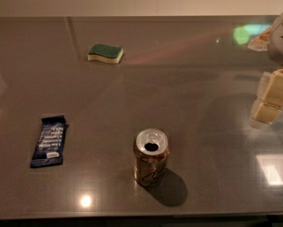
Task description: Move orange can near sponge
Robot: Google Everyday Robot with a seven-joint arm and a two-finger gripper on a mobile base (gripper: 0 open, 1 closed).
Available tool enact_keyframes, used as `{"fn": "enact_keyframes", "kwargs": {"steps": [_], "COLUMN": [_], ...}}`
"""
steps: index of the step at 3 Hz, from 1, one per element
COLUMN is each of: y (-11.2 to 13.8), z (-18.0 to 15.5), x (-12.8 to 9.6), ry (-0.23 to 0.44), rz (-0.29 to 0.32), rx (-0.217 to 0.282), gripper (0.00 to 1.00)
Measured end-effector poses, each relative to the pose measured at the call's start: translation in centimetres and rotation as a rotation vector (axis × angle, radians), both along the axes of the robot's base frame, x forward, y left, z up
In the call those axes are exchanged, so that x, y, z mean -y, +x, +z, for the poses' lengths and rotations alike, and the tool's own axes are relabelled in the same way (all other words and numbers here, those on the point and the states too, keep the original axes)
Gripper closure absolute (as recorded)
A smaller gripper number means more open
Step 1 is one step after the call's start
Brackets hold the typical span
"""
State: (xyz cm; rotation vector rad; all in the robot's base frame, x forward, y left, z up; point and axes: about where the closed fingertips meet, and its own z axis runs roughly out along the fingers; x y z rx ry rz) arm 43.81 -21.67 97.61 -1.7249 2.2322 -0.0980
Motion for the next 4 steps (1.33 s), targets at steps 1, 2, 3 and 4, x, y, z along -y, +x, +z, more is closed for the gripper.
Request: {"fn": "enact_keyframes", "kwargs": {"steps": [1,2,3,4], "y": [0.0,-0.2,-1.3,-2.7], "z": [0.0,0.2,-0.5,-1.9], "x": [0.0,-0.4,-1.9,-4.2], "ry": [0.0,0.019,0.081,0.177], "rz": [0.0,0.026,0.095,0.18], "rx": [0.0,0.007,0.006,-0.004], "gripper": [0.0,0.0,0.0,0.0]}}
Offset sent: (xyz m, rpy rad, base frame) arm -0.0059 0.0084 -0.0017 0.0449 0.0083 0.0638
